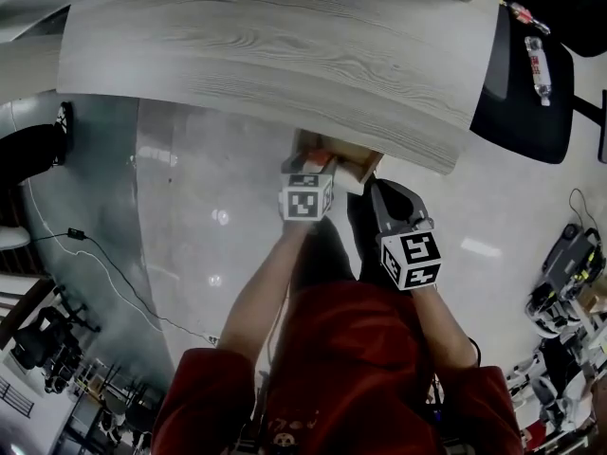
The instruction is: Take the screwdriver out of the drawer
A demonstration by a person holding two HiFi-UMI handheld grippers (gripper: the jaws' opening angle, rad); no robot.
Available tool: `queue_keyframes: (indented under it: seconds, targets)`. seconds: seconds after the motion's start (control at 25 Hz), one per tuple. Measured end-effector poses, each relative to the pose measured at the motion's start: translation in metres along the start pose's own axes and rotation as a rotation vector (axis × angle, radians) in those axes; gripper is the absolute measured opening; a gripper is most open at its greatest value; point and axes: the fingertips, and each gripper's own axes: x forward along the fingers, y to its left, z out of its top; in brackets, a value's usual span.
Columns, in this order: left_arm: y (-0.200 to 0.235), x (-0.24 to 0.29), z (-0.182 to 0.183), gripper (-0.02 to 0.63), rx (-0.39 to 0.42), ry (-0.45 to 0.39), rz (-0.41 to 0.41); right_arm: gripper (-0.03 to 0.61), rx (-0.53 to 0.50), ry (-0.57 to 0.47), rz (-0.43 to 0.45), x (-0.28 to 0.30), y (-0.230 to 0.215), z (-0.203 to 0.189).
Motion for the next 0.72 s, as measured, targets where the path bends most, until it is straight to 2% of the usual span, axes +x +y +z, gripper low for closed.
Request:
queue_keyframes:
  seconds: [0.4,0.72]
  targets:
    - [0.006,0.026,-0.010,0.249,-0.010,0.040,0.024,0.000,0.014,0.023,-0.005,0.005,-0.013,-0.008]
    - [0.013,0.035,-0.014,0.213,0.017,0.094,0.102,0.000,0.034,0.019,-0.019,0.006,-0.027,-0.007]
